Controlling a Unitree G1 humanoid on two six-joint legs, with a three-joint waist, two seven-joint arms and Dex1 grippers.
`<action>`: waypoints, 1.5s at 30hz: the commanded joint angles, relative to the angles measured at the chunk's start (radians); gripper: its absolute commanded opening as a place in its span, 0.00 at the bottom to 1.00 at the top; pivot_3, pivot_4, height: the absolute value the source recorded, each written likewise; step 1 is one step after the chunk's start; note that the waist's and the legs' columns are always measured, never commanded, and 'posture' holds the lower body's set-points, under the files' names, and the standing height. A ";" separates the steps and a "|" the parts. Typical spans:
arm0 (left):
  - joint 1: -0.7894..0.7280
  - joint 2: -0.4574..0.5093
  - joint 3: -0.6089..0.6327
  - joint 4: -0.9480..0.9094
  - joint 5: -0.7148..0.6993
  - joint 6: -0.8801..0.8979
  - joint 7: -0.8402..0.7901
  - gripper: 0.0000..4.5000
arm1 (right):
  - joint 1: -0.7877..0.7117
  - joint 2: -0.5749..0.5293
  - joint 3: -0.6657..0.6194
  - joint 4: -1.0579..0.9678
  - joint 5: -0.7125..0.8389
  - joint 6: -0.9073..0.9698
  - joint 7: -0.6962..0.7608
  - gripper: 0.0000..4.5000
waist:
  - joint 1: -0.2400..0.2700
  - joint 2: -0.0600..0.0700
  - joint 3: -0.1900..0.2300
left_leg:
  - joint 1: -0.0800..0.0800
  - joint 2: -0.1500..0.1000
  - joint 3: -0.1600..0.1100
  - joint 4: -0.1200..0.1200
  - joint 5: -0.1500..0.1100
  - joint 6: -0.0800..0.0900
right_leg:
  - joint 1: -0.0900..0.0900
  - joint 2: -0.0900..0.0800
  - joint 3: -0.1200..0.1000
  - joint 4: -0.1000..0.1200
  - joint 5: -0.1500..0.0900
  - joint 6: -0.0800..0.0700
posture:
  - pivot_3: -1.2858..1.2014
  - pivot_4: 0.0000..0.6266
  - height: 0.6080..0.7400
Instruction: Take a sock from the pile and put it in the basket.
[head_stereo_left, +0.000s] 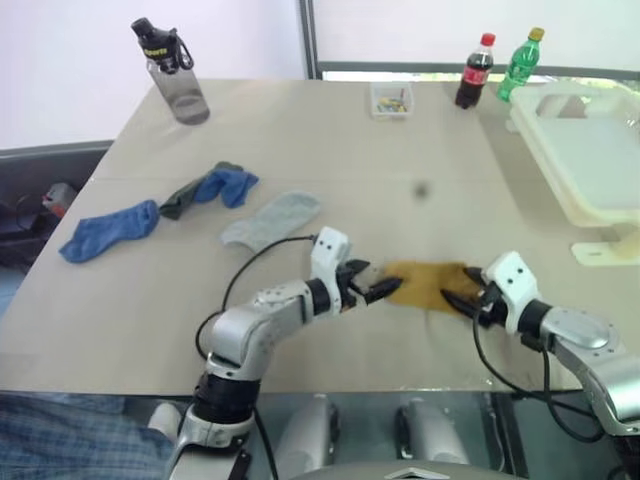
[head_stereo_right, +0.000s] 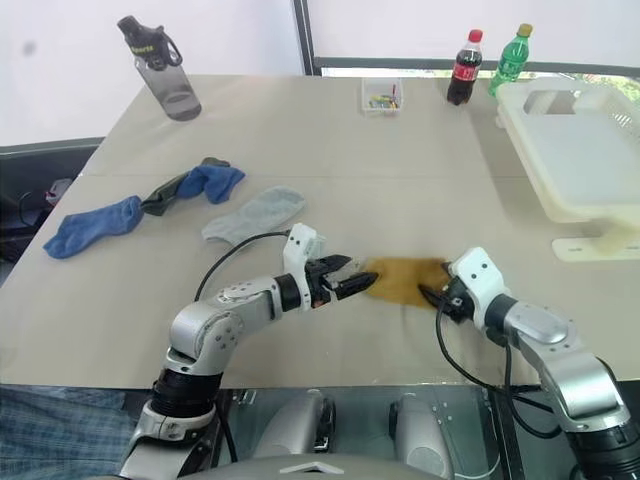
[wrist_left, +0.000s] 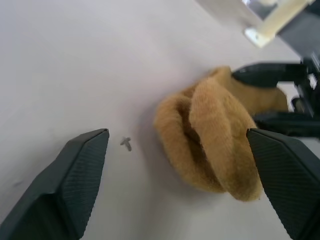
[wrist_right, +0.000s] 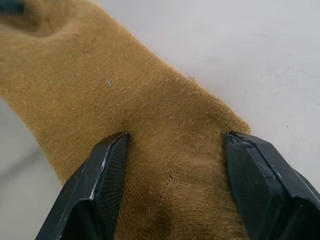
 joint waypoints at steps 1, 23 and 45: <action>-0.025 -0.031 0.102 0.024 -0.083 0.139 0.068 0.99 | 0.012 0.009 0.016 0.029 -0.025 0.000 0.006 0.70 | 0.000 -0.001 -0.001 | 0.000 0.000 0.000 0.000 0.000 0.000 | 0.000 0.000 0.000 0.000 0.000 0.000 | 0.52 0.24 1.00; -0.180 -0.067 0.008 0.257 -0.161 0.300 -0.044 0.99 | -0.010 0.062 0.034 0.040 -0.072 -0.011 0.011 0.70 | 0.002 -0.005 -0.013 | 0.012 -0.001 0.000 -0.001 0.000 0.000 | 0.011 0.000 0.000 -0.001 0.000 0.000 | 0.52 0.24 1.00; -0.249 -0.187 0.038 0.286 -0.256 0.185 -0.163 0.99 | -0.085 0.077 0.053 0.083 -0.117 -0.055 0.036 0.70 | -0.014 -0.005 -0.012 | 0.007 0.000 0.001 -0.002 0.000 0.000 | 0.006 0.000 0.001 -0.001 0.000 0.000 | 0.52 0.24 1.00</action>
